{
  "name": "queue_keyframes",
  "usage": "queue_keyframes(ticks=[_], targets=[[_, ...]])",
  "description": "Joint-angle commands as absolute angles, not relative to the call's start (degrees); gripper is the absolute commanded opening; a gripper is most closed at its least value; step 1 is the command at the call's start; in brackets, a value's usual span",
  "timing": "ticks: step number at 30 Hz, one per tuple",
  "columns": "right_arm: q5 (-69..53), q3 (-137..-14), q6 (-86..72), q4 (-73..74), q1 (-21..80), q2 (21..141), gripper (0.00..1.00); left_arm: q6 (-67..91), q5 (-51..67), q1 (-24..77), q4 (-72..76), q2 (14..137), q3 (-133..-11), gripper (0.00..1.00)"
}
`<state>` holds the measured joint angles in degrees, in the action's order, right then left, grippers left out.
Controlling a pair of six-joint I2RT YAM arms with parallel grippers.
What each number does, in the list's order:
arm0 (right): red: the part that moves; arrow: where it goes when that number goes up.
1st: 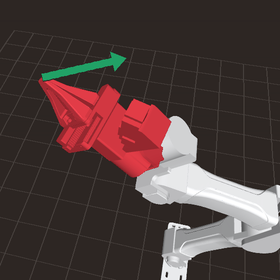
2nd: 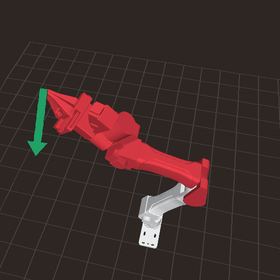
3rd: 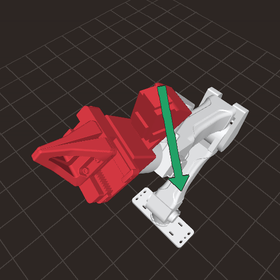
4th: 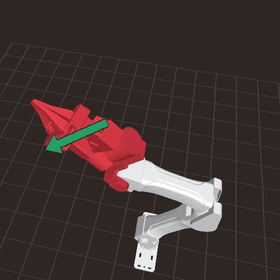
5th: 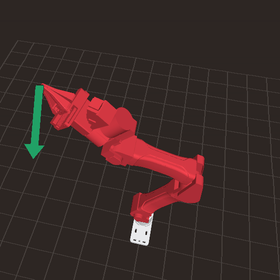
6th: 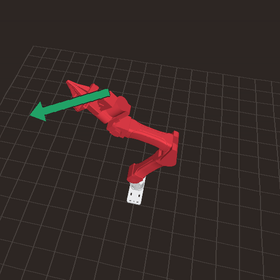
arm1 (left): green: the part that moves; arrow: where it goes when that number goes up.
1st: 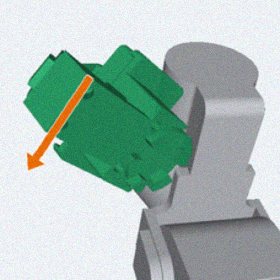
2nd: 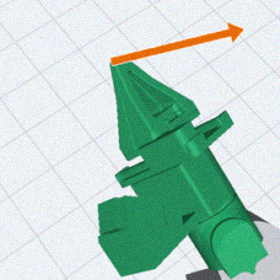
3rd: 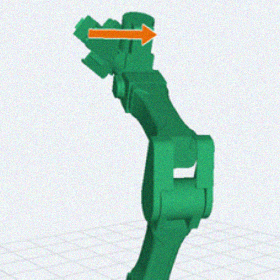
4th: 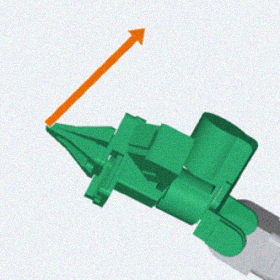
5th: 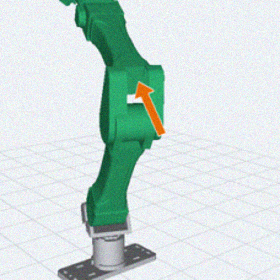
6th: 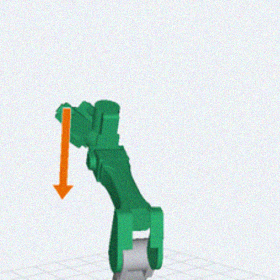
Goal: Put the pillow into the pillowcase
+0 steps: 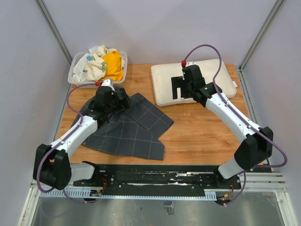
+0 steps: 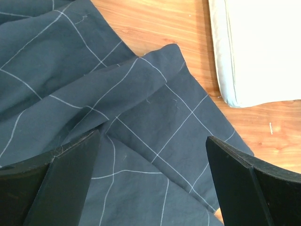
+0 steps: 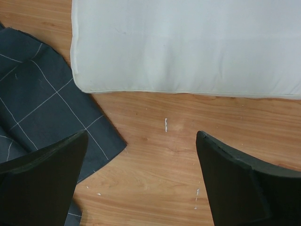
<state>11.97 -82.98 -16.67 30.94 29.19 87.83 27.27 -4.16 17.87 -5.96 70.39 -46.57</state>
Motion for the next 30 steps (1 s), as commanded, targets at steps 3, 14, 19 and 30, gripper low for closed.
queue_keyframes(ticks=[3, 14, 19, 30], targets=[[11.5, -78.2, -15.8, 28.6, 29.9, 83.6, 0.98, 24.8, -5.7, 23.6, -8.2, 75.9, -52.8, 0.99], [6.6, -65.8, -20.4, 26.7, 22.1, 73.6, 0.98, 22.6, -10.1, 41.2, -12.9, 92.5, -62.3, 0.9], [5.4, -61.0, -20.6, 26.7, 19.4, 70.0, 0.98, 22.9, -8.4, 43.2, -12.1, 98.0, -62.9, 0.78], [2.9, -56.3, -21.2, 26.9, 18.6, 67.2, 0.98, 20.0, -10.3, 43.8, -12.2, 107.2, -71.2, 0.8]])
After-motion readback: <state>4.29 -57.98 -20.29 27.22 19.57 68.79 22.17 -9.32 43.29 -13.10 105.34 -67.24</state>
